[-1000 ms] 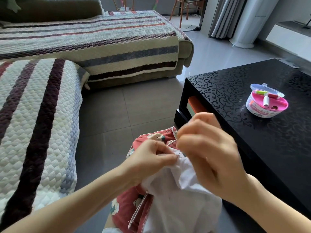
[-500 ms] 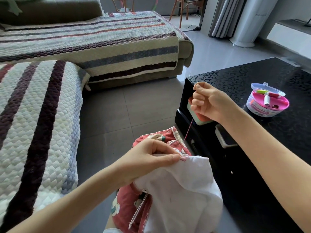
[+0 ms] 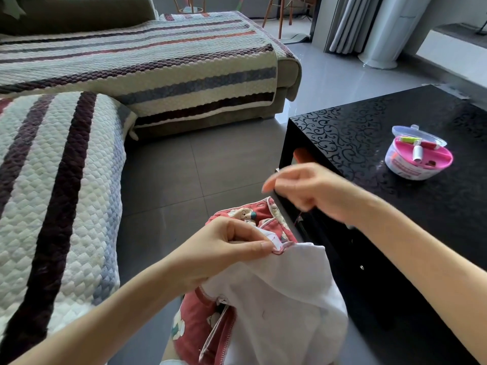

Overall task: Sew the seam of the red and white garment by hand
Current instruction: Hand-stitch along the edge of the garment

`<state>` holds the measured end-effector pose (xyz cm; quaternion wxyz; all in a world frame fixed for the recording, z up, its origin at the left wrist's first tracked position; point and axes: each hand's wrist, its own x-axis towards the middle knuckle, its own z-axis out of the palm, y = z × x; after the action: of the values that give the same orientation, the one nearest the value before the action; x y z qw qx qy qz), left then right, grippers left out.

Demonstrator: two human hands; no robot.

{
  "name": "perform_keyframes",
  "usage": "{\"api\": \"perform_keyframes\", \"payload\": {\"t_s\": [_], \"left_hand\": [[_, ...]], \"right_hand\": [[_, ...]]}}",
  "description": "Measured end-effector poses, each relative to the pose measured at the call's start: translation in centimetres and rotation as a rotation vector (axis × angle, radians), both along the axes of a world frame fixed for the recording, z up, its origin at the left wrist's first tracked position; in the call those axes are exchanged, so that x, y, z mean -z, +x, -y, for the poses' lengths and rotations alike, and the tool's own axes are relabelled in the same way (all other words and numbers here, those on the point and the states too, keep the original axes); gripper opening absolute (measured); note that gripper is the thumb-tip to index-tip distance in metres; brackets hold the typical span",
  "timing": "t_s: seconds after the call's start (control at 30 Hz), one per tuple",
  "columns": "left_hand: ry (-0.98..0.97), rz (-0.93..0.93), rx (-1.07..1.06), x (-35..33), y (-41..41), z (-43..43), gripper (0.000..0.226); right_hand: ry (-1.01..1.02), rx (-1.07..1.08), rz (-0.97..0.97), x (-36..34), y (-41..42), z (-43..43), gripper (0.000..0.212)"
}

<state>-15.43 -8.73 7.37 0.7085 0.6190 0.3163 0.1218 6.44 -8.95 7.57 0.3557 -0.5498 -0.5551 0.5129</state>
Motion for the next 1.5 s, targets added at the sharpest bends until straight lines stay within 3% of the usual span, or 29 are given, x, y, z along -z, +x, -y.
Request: {"api": "perform_keyframes", "payload": {"t_s": [0.07,0.13,0.43,0.53,0.63,0.73,0.83,0.9,0.97,1.07,1.1,1.23,1.33,1.5], "left_hand": [[0.011,0.005,0.002,0.0,0.0,0.0,0.007],[0.019,0.007,-0.002,-0.1,0.1,0.0,0.006],[0.0,0.012,-0.002,-0.4,0.3,0.1,0.007],[-0.014,0.002,0.019,-0.5,0.3,0.1,0.007],[-0.043,0.014,0.037,-0.9,0.3,0.3,0.008],[-0.078,0.037,0.061,-1.3,0.3,0.6,0.009],[-0.099,0.049,0.072,-1.5,0.3,0.9,0.009],[-0.103,0.047,0.062,-1.4,0.2,0.9,0.008],[-0.099,0.041,0.051,-1.2,0.0,0.7,0.007],[-0.086,0.031,0.05,-1.0,-0.2,0.4,0.006],[-0.084,0.027,0.048,-0.9,-0.2,0.3,0.006],[-0.079,0.031,0.06,-1.0,0.0,0.2,0.007],[-0.084,0.042,0.074,-1.2,0.2,0.2,0.01],[-0.096,0.049,0.093,-1.2,0.2,0.3,0.01]], "right_hand": [[-0.039,-0.209,0.027,0.3,-1.0,2.2,0.021],[-0.066,-0.265,0.027,0.3,-1.3,3.4,0.023],[-0.001,-0.19,0.063,0.4,-1.5,3.4,0.013],[0.207,-0.006,0.317,1.2,-1.3,1.7,0.02],[0.334,0.249,0.641,3.1,0.1,-1.2,0.01],[0.212,0.483,0.944,6.1,2.7,-4.3,0.017],[-0.054,0.618,1.066,9.0,5.6,-5.6,0.024],[-0.122,0.656,1.036,9.6,6.2,-5.5,0.026],[-0.011,0.586,0.856,8.6,5.2,-4.8,0.026],[0.05,0.251,0.203,3.7,1.1,-0.8,0.021],[0.024,0.095,0.07,2.2,0.1,0.6,0.021],[-0.02,-0.253,0.066,0.0,-1.6,3.7,0.024],[-0.064,-0.269,0.021,0.0,-1.6,4.0,0.01],[-0.005,-0.202,0.008,-0.3,-1.6,3.1,0.018]]}}
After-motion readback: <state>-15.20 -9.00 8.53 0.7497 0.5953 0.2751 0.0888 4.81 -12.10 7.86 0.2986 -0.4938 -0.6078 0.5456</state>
